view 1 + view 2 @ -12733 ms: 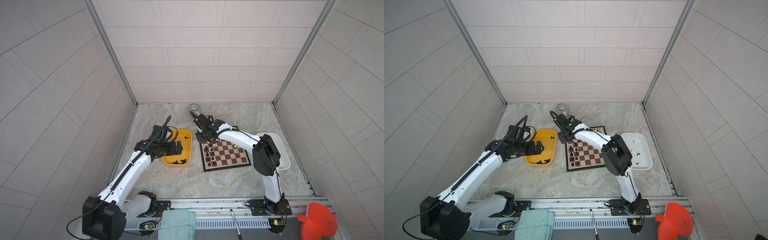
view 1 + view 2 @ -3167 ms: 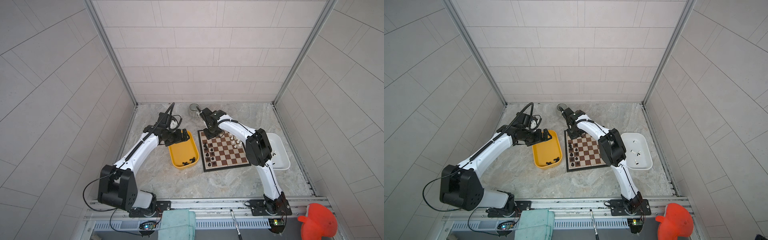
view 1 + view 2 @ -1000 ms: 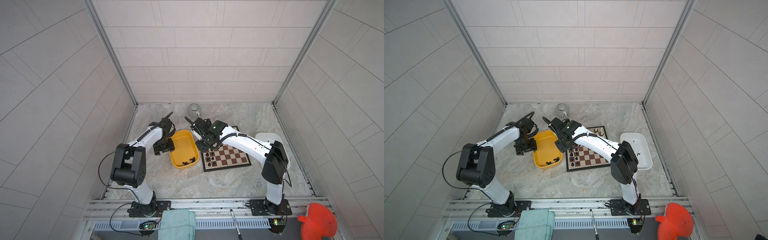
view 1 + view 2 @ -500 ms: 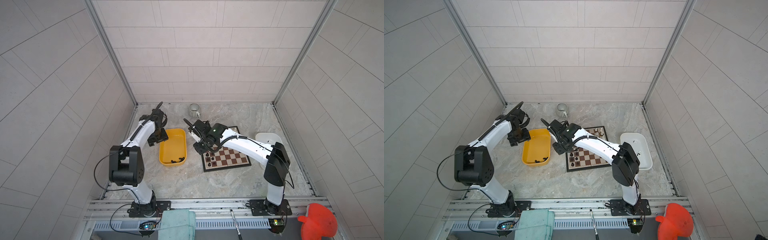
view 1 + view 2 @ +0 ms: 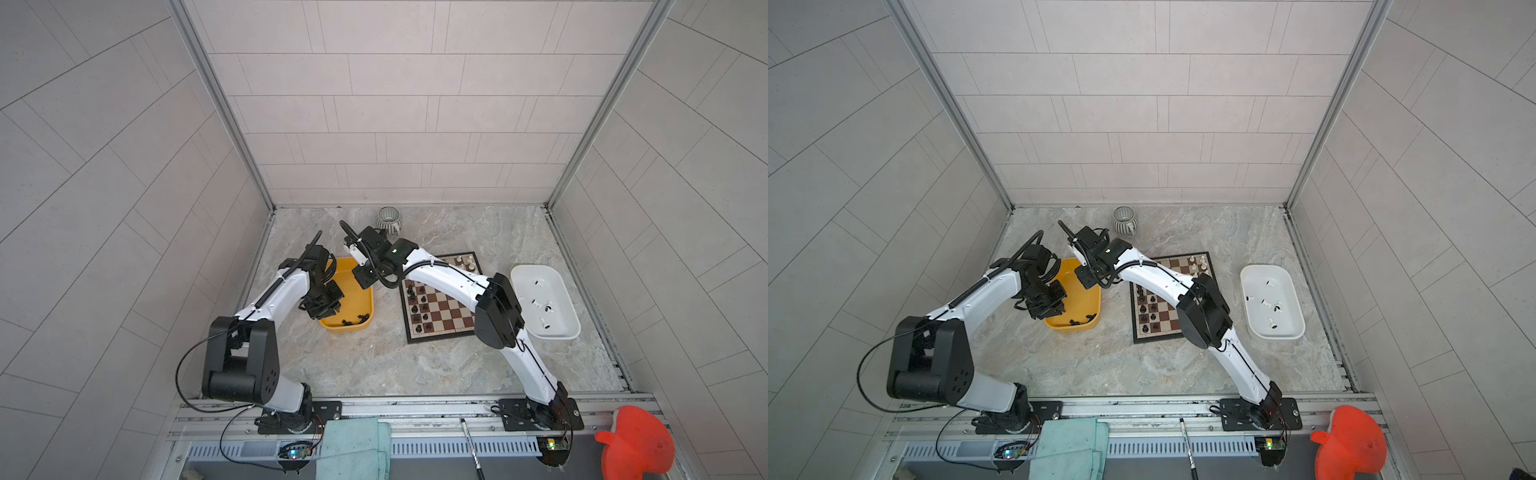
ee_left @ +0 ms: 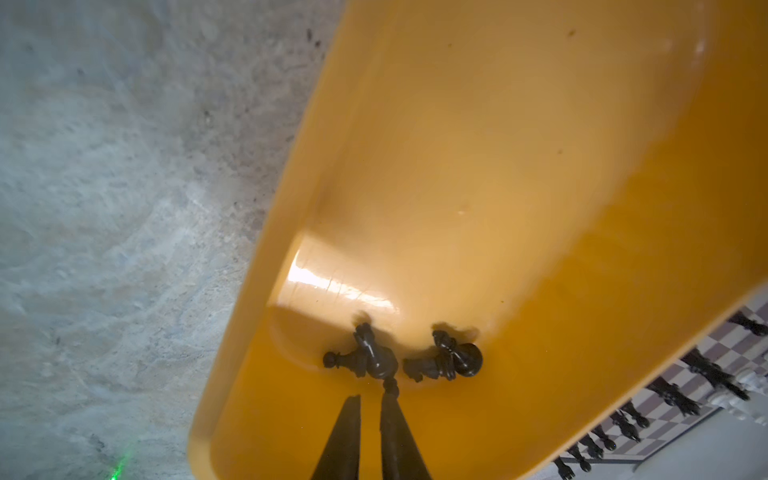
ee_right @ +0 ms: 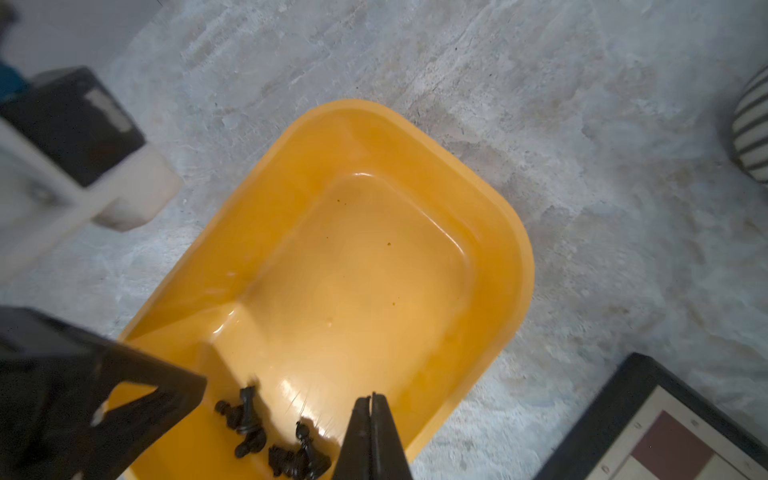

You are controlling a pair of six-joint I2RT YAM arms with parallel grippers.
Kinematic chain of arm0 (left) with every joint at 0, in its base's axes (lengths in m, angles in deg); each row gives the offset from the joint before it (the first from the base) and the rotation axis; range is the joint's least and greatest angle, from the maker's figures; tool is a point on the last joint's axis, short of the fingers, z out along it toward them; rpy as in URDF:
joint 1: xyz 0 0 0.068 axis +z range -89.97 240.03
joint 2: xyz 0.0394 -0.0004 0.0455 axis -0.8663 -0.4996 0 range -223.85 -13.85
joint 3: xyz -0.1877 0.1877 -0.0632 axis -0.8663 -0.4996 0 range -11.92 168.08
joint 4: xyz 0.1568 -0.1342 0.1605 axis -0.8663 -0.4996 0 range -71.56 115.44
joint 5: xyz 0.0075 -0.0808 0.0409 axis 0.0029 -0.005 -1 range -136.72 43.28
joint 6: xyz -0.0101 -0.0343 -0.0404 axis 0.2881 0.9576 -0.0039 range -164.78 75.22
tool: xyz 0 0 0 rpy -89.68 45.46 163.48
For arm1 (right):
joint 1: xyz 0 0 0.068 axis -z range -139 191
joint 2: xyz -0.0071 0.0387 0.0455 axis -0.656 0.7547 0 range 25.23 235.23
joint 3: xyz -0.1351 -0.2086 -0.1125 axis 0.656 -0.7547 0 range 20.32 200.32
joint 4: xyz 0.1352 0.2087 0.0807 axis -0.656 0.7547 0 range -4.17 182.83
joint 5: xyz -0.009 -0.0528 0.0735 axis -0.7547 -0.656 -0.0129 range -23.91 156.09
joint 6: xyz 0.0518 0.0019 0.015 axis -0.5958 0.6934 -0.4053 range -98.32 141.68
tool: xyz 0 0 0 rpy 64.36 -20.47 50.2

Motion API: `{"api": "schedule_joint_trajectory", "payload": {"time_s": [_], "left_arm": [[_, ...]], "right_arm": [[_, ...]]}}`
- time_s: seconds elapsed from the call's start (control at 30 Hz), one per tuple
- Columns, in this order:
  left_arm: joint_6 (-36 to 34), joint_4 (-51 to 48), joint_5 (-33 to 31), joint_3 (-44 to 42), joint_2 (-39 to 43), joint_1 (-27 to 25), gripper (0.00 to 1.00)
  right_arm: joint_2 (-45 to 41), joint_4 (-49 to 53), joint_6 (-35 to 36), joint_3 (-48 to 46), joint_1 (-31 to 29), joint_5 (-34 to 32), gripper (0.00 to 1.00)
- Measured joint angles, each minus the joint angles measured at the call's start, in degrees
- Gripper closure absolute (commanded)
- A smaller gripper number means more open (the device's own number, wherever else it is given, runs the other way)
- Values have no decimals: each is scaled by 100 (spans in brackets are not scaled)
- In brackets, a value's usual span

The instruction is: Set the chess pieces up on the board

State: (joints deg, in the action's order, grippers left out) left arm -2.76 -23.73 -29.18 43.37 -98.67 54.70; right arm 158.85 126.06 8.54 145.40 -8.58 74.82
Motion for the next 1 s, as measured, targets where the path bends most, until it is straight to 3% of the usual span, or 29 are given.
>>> {"api": "schedule_joint_trajectory", "payload": {"time_s": [0.2, 0.57, 0.83, 1.0], "left_arm": [[197, -11, -260, -210, -4, 13, 83], [96, -133, -909, -168, -551, 627, 82], [-105, -203, -1178, 778, -1513, 857, 80], [-282, -170, -1119, 1716, -2079, 879, 76]], "right_arm": [[741, 155, 232, 793, 37, -293, 100], [820, 931, 472, 896, 107, -608, 100], [787, 1427, 326, 623, -74, -306, 100], [393, 1349, -98, -184, -365, 107, 100]]}}
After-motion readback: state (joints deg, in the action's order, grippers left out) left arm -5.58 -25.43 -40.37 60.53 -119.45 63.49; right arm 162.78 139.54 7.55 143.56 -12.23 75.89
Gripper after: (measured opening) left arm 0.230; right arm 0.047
